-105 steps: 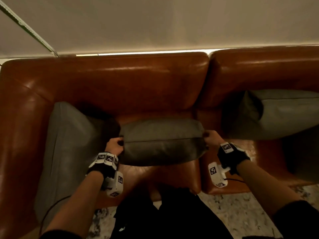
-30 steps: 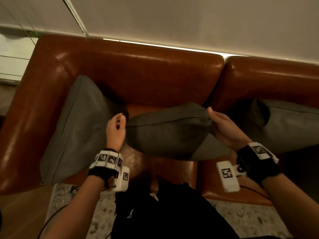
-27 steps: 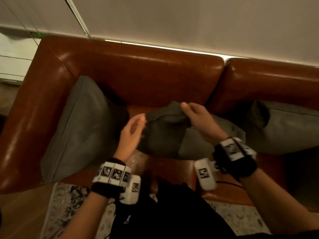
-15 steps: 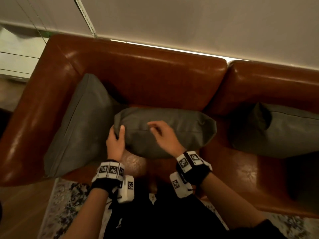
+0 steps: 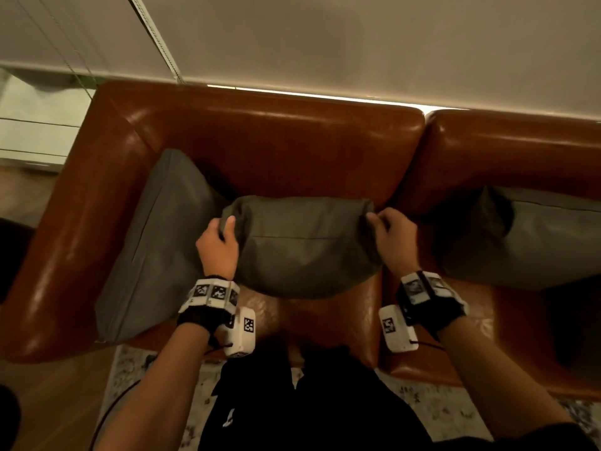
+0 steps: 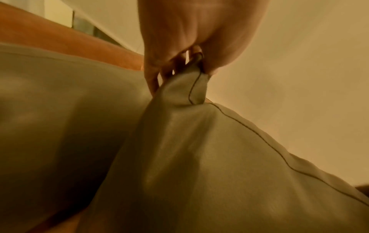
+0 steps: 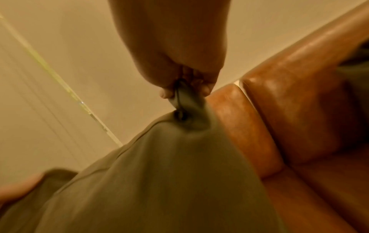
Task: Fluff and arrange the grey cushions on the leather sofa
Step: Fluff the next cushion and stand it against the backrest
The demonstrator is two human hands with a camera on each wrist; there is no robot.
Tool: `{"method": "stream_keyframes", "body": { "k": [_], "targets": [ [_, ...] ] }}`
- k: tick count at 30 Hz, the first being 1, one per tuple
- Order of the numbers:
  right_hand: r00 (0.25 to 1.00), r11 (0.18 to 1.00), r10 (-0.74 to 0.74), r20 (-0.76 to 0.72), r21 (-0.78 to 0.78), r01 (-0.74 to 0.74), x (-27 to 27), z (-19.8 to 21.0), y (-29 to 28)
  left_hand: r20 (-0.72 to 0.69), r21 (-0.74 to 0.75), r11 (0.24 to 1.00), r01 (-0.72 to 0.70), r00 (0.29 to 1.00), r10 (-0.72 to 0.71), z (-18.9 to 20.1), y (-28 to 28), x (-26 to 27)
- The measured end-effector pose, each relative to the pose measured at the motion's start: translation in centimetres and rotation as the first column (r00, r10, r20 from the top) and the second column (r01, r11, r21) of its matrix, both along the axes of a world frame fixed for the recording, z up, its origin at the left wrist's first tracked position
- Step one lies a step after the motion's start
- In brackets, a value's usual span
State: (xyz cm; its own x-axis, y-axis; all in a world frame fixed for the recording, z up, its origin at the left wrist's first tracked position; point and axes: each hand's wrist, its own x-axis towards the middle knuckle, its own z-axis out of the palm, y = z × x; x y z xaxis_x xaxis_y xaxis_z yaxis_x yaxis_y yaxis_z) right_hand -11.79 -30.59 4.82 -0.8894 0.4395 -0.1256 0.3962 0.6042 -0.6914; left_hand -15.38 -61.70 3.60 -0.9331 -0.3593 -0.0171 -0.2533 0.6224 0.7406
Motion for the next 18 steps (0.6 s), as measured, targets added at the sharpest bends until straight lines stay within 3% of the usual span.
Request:
{"method": "stream_keyframes", "body": {
  "k": [3,7,9,11,12,14,16,18],
  "targets": [
    [0.988,0.988,-0.153,-0.002,-0.019,0.153,1.2,1.2,3.4,0.037,-0.078,0.995,-0.065,0.997,0.068,0.1,-3.1,-0.5],
    [0.958,0.972,-0.225,0.176,-0.023,0.232,2.3,-0.1,4.8,0.077,-0.079,0.997,0.026,0.997,-0.02,-0.5,-1.9,-0.8],
    [0.928,0.956,-0.29,0.235,0.035,0.29,2.3,-0.6,5.4,0.083,-0.089,0.99,0.11,0.991,-0.102,-0.6,-0.5,-1.0],
    [0.926,0.953,-0.277,0.255,0.192,0.232,1.8,-0.3,5.0,0.071,-0.091,0.978,0.189,0.981,-0.183,-0.4,0.8,-1.2],
    [0.953,0.959,-0.19,0.238,0.255,0.127,1.1,0.2,3.8,0.055,-0.093,0.971,0.221,0.975,-0.217,-0.1,1.5,-1.5],
    [0.976,0.943,0.146,0.161,0.276,-0.187,-0.5,1.1,-0.4,0.014,-0.102,0.953,0.284,0.959,-0.284,0.8,3.1,-1.7],
    [0.885,0.858,0.439,0.156,0.222,-0.464,-2.3,1.6,-5.5,-0.013,-0.099,0.936,0.337,0.94,-0.34,1.8,4.9,-1.5],
    [0.8,0.795,0.577,0.167,0.109,-0.596,-3.7,1.4,-9.4,-0.024,-0.12,0.916,0.382,0.922,-0.387,2.5,6.4,-0.9]
  ]
}}
